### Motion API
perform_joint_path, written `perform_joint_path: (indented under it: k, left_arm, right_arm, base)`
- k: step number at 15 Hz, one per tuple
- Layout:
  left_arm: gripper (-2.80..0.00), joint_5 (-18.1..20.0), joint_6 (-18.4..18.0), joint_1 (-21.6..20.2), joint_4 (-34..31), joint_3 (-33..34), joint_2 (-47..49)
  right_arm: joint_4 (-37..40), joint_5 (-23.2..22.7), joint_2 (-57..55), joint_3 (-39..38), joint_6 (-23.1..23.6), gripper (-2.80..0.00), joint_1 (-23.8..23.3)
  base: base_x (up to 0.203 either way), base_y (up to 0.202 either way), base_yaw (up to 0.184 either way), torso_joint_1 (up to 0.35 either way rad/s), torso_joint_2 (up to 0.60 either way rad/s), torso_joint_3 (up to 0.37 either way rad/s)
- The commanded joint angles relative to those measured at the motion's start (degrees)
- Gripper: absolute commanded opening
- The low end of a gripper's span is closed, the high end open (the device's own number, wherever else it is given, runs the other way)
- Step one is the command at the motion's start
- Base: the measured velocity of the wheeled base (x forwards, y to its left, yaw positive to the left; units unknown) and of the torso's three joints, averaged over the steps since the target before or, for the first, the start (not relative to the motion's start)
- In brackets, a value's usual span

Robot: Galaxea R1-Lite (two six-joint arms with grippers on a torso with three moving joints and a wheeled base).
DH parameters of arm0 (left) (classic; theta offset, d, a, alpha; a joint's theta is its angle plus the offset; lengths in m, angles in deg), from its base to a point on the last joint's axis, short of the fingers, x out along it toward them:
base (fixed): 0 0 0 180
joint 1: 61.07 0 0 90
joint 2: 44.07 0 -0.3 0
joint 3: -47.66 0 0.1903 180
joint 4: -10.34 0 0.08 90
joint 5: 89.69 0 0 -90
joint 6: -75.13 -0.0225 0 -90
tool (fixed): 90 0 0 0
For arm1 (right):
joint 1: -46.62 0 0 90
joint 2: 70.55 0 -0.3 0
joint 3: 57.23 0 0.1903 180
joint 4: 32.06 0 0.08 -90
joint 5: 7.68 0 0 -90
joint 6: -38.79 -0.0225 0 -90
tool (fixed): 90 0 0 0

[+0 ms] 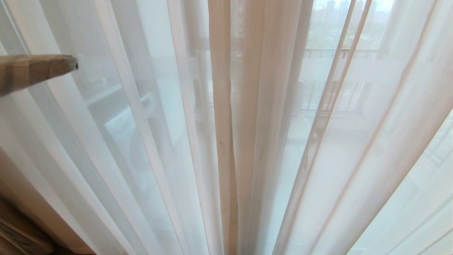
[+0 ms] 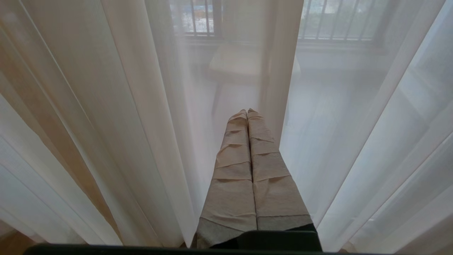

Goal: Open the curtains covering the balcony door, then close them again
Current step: Pull the inner curtains open on both sides

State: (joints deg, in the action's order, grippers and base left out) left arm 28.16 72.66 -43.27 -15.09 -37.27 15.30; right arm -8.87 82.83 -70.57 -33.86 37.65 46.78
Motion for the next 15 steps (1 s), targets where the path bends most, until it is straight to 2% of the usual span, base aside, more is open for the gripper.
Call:
perform_joint_path:
  k: [1,4,5,13,15]
  left_arm:
    - [-2.8,-4.61,-0.03,3.54,0.08,-3.31,6.62]
    - [-2.8,-5.84,0.15,4.76,3.9,-4.6,10.17]
    - [0.0,-6.08,0.25,5.28,4.55,-4.46,10.68]
    - [0.0,-6.04,0.45,5.61,5.05,-4.8,12.12]
    - [0.0,-6.04,0.45,6.95,5.11,-4.86,12.89]
  right_arm:
    - [0.0,0.01,0.02,0.0,0.0,-2.8,0.02]
    - [0.0,0.01,0.02,0.0,0.0,-2.8,0.02]
    - [0.0,0.01,0.02,0.0,0.0,-2.8,0.02]
    - [-0.01,0.01,0.02,0.0,0.0,-2.8,0.02]
    - [0.0,0.01,-0.01,0.0,0.0,-2.8,0.02]
  base:
    - [0.0,0.0,0.0,0.0,0.0,0.0]
    - [0.0,0.0,0.0,0.0,0.0,0.0]
    - [0.0,0.0,0.0,0.0,0.0,0.0]
    - [0.0,0.0,0.0,0.0,0.0,0.0]
    - [0.0,0.0,0.0,0.0,0.0,0.0]
